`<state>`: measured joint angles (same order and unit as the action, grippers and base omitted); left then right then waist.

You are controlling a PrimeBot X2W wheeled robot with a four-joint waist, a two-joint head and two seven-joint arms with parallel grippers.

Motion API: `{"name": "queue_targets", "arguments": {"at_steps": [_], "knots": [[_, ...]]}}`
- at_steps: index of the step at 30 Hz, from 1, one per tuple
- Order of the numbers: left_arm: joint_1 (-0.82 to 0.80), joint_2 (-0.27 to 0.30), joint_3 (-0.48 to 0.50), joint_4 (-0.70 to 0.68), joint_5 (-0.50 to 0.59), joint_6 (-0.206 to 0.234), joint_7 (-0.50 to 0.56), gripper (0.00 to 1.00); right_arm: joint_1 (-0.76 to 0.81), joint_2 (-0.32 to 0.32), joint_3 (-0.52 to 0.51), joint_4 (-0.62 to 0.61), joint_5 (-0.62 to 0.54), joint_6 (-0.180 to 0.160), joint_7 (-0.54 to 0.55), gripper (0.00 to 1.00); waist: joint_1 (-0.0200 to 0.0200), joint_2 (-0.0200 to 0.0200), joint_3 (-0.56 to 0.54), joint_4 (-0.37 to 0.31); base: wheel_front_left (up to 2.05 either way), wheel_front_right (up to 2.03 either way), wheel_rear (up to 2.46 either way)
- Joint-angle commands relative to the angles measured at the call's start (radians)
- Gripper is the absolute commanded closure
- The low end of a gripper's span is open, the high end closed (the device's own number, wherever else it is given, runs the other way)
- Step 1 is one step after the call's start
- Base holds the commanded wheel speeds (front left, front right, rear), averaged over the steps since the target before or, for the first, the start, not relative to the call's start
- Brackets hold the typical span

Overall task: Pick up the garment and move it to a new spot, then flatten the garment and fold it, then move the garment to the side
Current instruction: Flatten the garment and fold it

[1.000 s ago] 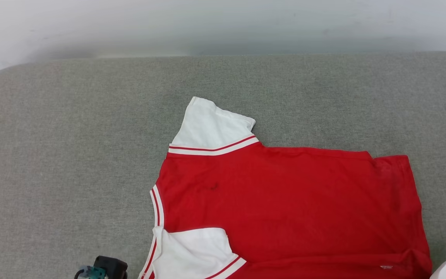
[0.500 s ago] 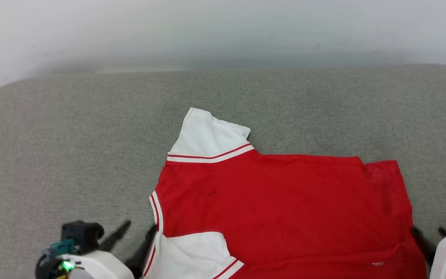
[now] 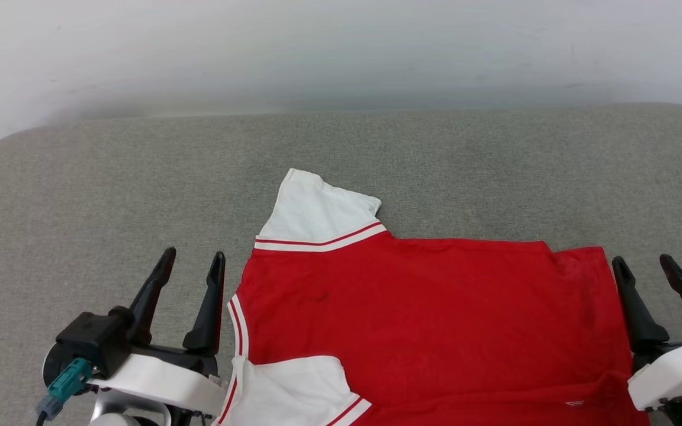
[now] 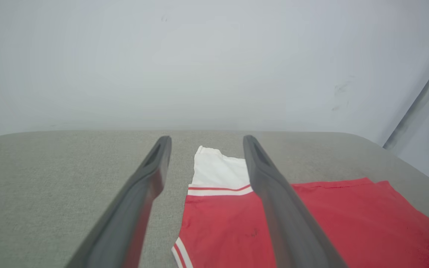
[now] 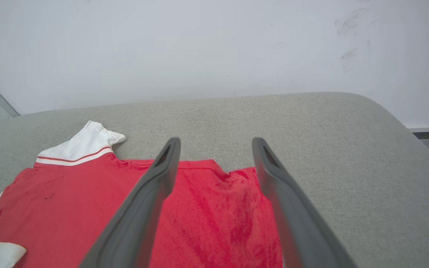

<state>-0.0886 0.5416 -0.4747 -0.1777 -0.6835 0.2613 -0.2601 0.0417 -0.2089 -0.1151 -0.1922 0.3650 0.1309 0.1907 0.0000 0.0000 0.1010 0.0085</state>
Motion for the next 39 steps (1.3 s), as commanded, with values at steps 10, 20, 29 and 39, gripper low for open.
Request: {"name": "queue_targets", "arguments": {"at_steps": [10,20,29,39], "knots": [[0.012,-0.137,0.139,0.04,0.138,-0.157,-0.005,0.0,-0.036,0.029,0.07,0.021,-0.053,0.0,-0.256,0.0,0.0,0.0,0.055,-0.038,0.0,0.0,0.0],[-0.248,-0.023,0.152,0.138,0.134,-0.295,0.174,0.0,-0.116,0.066,0.107,0.041,-0.055,0.0,-0.312,0.0,0.0,0.0,0.216,-0.138,0.0,0.0,0.0],[-0.63,0.165,0.094,0.257,0.012,-0.374,0.748,0.0,-0.189,0.092,0.162,0.055,-0.065,0.0,-0.345,0.0,0.0,0.0,0.353,-0.236,0.0,0.0,0.0],[-0.874,0.263,0.035,0.334,-0.149,-0.364,1.275,0.0,-0.225,0.124,0.204,0.106,-0.063,0.0,-0.368,0.0,0.0,0.0,0.437,-0.31,0.0,0.0,0.0]]}}
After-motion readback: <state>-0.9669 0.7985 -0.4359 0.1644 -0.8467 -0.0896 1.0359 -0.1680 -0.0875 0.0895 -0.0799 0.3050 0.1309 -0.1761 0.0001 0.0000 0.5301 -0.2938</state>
